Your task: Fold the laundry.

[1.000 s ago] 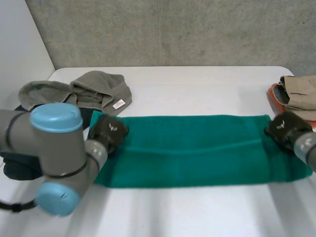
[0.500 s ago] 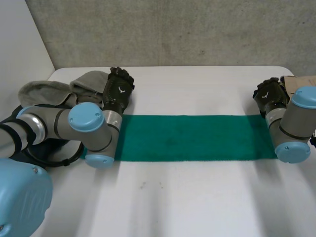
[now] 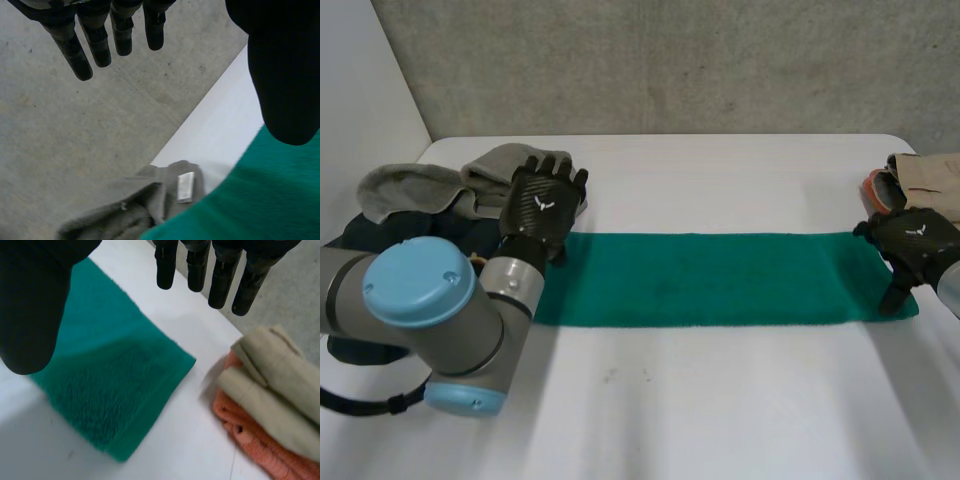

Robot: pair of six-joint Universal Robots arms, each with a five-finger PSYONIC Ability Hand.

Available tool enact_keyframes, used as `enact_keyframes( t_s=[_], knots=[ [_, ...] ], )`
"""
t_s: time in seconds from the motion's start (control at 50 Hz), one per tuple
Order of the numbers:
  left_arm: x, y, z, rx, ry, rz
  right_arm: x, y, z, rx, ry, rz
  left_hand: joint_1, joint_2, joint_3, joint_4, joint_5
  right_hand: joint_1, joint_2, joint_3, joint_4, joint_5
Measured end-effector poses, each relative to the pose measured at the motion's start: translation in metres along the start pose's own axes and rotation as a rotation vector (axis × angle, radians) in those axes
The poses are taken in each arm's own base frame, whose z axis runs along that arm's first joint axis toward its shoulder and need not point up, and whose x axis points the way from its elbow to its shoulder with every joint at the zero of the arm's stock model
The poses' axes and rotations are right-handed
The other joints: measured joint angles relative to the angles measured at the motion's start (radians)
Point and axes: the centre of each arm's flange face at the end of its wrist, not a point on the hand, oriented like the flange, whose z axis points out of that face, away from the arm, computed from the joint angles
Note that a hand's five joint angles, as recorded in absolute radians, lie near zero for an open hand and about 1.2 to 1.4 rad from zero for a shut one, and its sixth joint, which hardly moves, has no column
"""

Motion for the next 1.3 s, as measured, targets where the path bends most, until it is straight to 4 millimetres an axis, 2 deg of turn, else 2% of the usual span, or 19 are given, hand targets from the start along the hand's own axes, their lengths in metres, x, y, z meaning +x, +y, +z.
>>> enact_keyframes(
  t_s=[0.2,0.28,0.32,0.36,0.48,0.66,0.72,0.8,0.92,0.94,0.96,1.02,1.1,1.12,1.14,1.16,1.18,1.2,1.3],
  knots=[
    [0.002,0.004,-0.007,-0.018,0.012,-0.053,0.001,0.038,0.027,-0.037,0.013,-0.034,0.000,0.000,0.000,0.000,0.000,0.098,0.085,0.096,0.107,0.087],
    [0.003,0.006,-0.007,-0.023,0.014,-0.050,0.003,0.049,0.036,-0.047,0.023,-0.071,0.000,0.000,0.000,0.000,0.000,0.271,0.263,0.268,0.281,0.247],
    [0.004,0.006,-0.007,-0.024,0.015,-0.048,0.006,0.052,0.039,-0.049,0.032,-0.083,0.000,0.000,0.000,0.000,0.000,0.735,0.848,0.825,0.838,0.776],
    [0.004,0.007,-0.007,-0.025,0.015,-0.047,0.012,0.053,0.041,-0.050,0.049,-0.092,0.000,0.000,0.000,0.000,0.000,0.766,0.920,0.911,0.926,0.866],
    [0.003,0.005,-0.008,-0.024,0.013,-0.046,0.031,0.056,0.041,-0.060,0.098,-0.099,0.000,0.000,0.000,-0.001,0.000,0.766,0.921,0.922,0.942,0.885],
    [-0.003,-0.002,-0.011,-0.009,-0.002,-0.049,0.080,0.065,0.028,-0.135,0.259,-0.189,0.000,0.000,0.000,0.000,0.000,0.766,0.921,0.922,0.942,0.885],
    [-0.005,-0.005,-0.011,-0.005,-0.008,-0.051,0.085,0.063,0.026,-0.145,0.280,-0.227,0.000,0.000,0.000,0.000,0.000,0.766,0.921,0.922,0.942,0.885],
    [-0.013,-0.012,-0.013,0.006,-0.025,-0.056,0.073,0.041,0.025,-0.096,0.271,-0.289,0.000,0.000,0.000,0.000,0.000,0.773,0.921,0.922,0.942,0.893],
    [-0.037,-0.021,-0.016,0.023,-0.082,-0.061,0.008,-0.033,0.023,0.146,0.168,-0.326,0.000,0.000,0.000,0.000,0.000,0.776,0.922,0.923,0.942,0.898],
    [-0.043,-0.023,-0.017,0.026,-0.097,-0.064,-0.013,-0.053,0.021,0.217,0.131,-0.334,0.000,0.000,0.000,0.000,0.000,0.776,0.922,0.923,0.942,0.898],
    [-0.043,-0.023,-0.017,0.026,-0.097,-0.064,-0.013,-0.053,0.021,0.217,0.131,-0.334,0.000,0.000,0.000,0.000,0.000,0.776,0.922,0.923,0.942,0.898],
    [-0.056,-0.027,-0.021,0.035,-0.132,-0.078,-0.078,-0.098,0.010,0.401,0.009,-0.365,0.000,0.000,0.000,0.000,0.000,0.776,0.922,0.923,0.942,0.898],
    [-0.066,-0.028,-0.025,0.037,-0.156,-0.099,-0.145,-0.127,-0.003,0.560,-0.125,-0.400,0.000,0.000,0.000,0.000,0.000,0.781,0.922,0.923,0.943,0.898],
    [-0.068,-0.027,-0.026,0.034,-0.163,-0.108,-0.177,-0.135,-0.010,0.627,-0.192,-0.415,0.000,0.000,0.000,0.000,0.000,0.781,0.922,0.924,0.945,0.898],
    [-0.069,-0.027,-0.027,0.034,-0.164,-0.110,-0.184,-0.137,-0.011,0.641,-0.209,-0.418,0.000,0.000,0.000,0.000,0.000,0.781,0.922,0.924,0.945,0.898],
    [-0.070,-0.025,-0.028,0.029,-0.166,-0.117,-0.214,-0.139,-0.017,0.695,-0.279,-0.431,0.000,0.000,0.000,0.000,0.000,0.781,0.922,0.924,0.945,0.898],
    [-0.070,-0.025,-0.029,0.028,-0.167,-0.119,-0.220,-0.139,-0.018,0.706,-0.296,-0.434,0.000,0.000,0.000,0.000,0.000,0.781,0.922,0.924,0.945,0.898],
    [-0.070,-0.023,-0.030,0.022,-0.167,-0.124,-0.247,-0.136,-0.023,0.747,-0.368,-0.446,0.000,0.000,0.000,0.000,0.000,0.781,0.922,0.924,0.945,0.899],
    [-0.068,-0.018,-0.032,0.006,-0.158,-0.130,-0.302,-0.117,-0.032,0.805,-0.538,-0.473,0.000,0.000,0.000,0.000,0.000,0.780,0.922,0.922,0.943,0.900]
  ],
)
